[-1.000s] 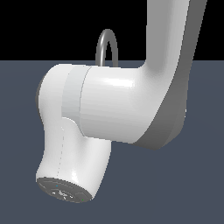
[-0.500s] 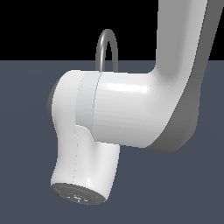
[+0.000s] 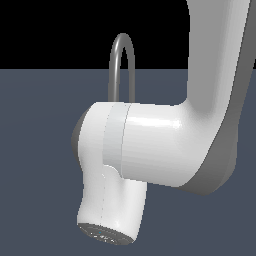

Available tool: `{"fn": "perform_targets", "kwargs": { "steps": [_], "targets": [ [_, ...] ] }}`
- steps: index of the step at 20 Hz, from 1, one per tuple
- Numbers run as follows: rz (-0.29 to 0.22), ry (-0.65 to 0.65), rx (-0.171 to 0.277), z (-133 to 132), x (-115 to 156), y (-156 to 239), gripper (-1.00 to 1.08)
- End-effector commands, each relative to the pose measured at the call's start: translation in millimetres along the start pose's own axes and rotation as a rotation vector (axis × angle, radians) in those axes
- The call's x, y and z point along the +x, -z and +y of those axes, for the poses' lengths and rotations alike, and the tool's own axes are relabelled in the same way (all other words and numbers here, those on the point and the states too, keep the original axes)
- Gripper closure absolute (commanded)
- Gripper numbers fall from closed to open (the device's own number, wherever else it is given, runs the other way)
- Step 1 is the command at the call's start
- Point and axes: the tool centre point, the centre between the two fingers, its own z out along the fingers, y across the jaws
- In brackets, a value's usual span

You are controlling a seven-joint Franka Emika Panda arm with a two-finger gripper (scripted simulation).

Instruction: Turn on the faucet by rotating a designated handle.

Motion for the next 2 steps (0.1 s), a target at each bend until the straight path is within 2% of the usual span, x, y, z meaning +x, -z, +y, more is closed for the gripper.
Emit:
{"fn": "perform_targets", "kwargs": {
  "steps": [1,2],
  "targets": [
    [0.046,0.019,0.024,-24.5,28.2,5.3,1.08],
    [0.046,0.019,0.024,-24.5,28.2,5.3,1.08]
  ]
}}
